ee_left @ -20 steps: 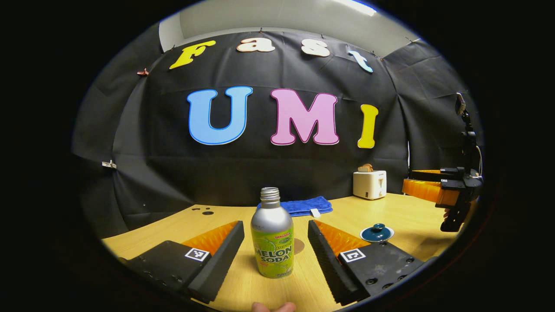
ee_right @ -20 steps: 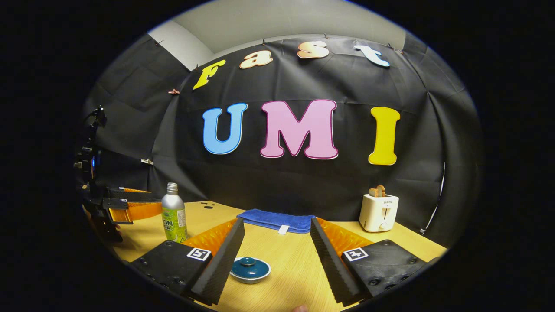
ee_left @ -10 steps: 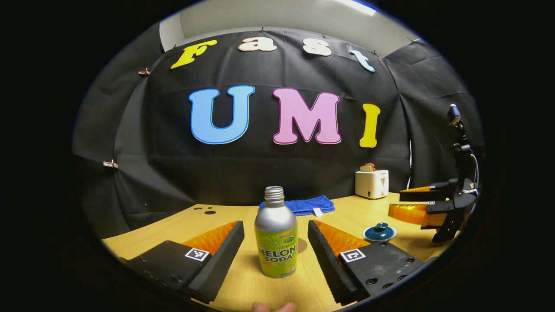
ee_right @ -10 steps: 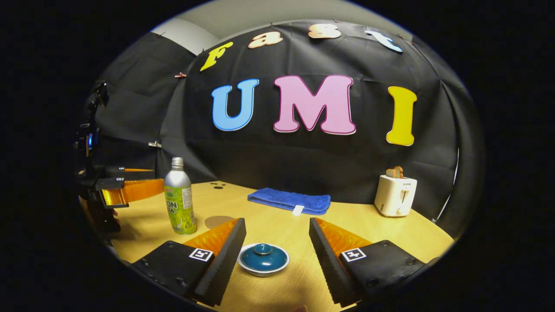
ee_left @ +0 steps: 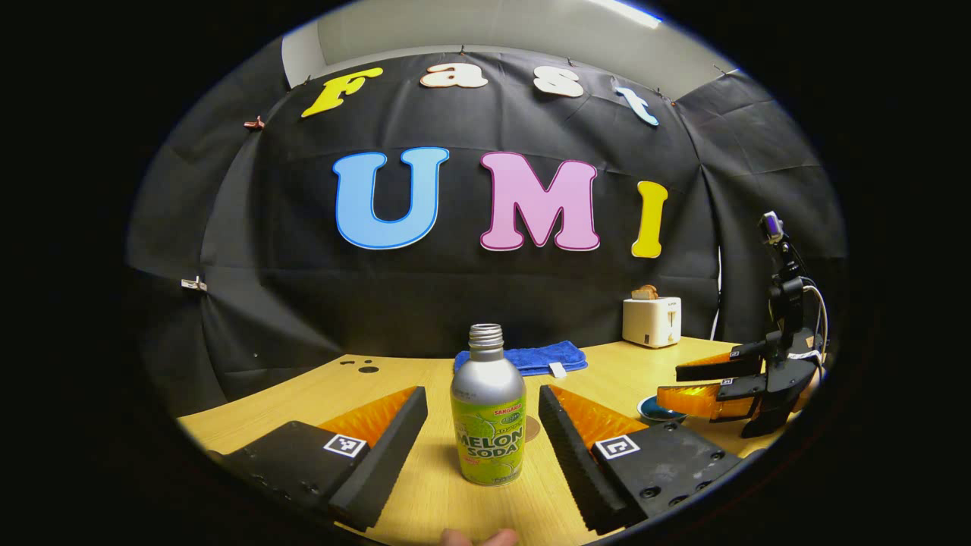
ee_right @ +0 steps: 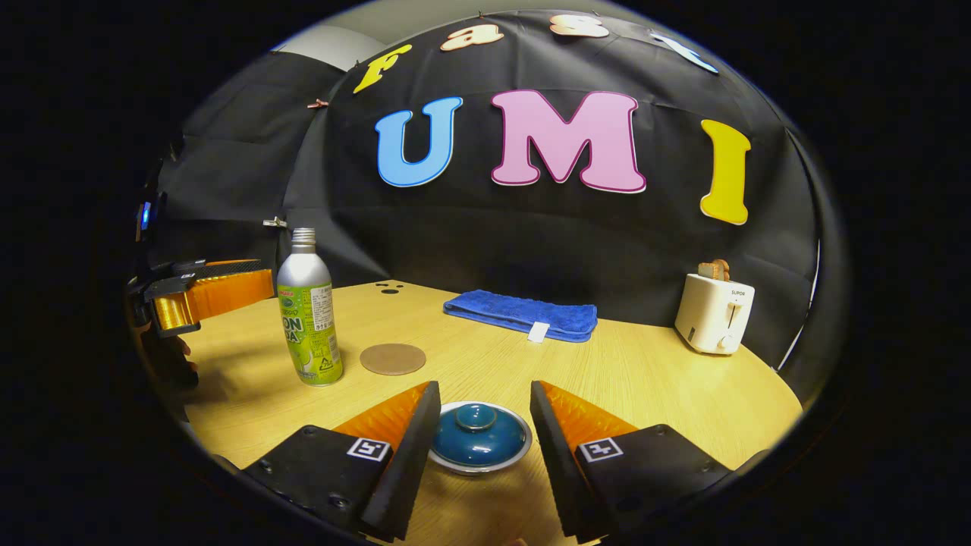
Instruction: Open the teacup lid with one hand, grasp the water bottle and pour water into the teacup with the other hand; after pouring, place the water bottle on the coaster and then close the teacup lid.
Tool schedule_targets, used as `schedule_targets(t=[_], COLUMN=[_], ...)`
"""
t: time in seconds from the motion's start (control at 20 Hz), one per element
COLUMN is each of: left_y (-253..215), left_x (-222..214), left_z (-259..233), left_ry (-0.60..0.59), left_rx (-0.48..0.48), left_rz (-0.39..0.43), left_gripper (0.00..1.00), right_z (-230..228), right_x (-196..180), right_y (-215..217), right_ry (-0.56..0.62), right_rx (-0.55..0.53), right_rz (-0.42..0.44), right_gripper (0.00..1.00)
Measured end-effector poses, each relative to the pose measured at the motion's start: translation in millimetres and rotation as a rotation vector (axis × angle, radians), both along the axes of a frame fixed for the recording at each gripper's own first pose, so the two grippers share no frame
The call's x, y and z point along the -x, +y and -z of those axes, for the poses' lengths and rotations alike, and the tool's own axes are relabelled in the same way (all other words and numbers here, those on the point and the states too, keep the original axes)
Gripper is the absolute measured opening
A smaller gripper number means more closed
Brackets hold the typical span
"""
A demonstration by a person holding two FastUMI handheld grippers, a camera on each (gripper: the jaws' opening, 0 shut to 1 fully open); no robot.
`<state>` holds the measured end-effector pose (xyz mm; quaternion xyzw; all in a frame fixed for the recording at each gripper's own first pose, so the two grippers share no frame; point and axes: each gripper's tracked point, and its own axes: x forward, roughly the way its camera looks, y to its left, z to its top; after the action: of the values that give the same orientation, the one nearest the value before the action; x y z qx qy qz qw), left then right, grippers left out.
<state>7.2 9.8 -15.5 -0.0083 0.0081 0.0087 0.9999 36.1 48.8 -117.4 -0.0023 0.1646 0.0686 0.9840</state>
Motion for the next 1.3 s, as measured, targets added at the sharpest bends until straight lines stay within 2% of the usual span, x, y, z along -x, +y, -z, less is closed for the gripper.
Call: schedule_targets(t=[0.15,0.25,0.35,0.45,0.6,0.85,1.0,1.3], left_y=[-0.1,-0.4,1.0,2.2,3.4,0.2,-3.9,-6.9], left_x=[-0.3,-1.7,-1.5,-1.6,-1.4,-3.4,-6.5,-20.5], left_z=[2.0,2.8,3.1,4.4,4.7,9.9,18.4,41.7], left_ry=[0.003,0.006,0.007,0.009,0.008,0.027,0.048,0.109], left_rx=[0.001,0.003,0.005,0.003,0.004,0.01,0.021,0.042], left_rz=[0.0,0.002,0.0,-0.004,-0.007,0.006,0.019,0.011], left_gripper=[0.94,0.94,0.94,0.94,0.94,0.94,0.94,0.95], right_z=[3.4,6.9,10.5,10.5,9.9,3.1,-17.0,-67.5], right_x=[-1.0,-2.8,-3.7,-4.9,-4.4,-6.9,-3.9,12.1], right_y=[2.9,5.3,8.5,8.5,7.0,-1.0,-4.1,-53.3], right_ry=[0.024,0.04,0.056,0.058,0.06,0.021,-0.042,-0.17], right_rx=[-0.002,0.002,0.004,0.002,-0.015,-0.046,-0.052,-0.047], right_rz=[-0.016,-0.031,-0.051,-0.061,-0.068,-0.04,-0.032,0.053], right_gripper=[0.7,0.62,0.49,0.45,0.31,0.3,0.3,0.3])
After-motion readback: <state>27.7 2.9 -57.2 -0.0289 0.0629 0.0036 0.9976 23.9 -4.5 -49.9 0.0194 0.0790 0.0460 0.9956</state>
